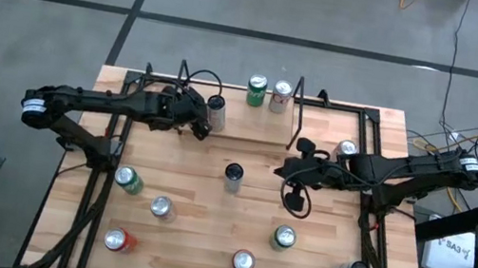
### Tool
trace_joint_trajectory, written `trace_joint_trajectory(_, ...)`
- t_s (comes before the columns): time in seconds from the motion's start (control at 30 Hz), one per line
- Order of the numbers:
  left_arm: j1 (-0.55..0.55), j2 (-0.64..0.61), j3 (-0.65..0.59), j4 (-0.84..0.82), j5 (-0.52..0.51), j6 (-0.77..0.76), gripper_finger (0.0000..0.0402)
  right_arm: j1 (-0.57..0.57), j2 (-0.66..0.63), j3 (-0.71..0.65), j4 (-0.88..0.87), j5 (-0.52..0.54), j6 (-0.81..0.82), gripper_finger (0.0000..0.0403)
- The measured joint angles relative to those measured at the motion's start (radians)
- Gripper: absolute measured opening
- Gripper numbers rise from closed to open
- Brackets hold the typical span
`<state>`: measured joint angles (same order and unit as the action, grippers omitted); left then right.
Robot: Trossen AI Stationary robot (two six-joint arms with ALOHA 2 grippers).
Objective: Sort soda cans
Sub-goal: Put the top red soda can on the shelf
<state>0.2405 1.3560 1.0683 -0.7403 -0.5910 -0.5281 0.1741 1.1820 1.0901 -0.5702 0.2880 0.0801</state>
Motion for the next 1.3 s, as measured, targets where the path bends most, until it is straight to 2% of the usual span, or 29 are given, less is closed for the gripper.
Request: trace_joint_trajectory(1.3, 0.0, 0.024, -0.015, -0.003, -0.028, -0.058, 0.028, 0.0, 0.0, 0.0, 0.004, 0.0, -0.002, 0.0009)
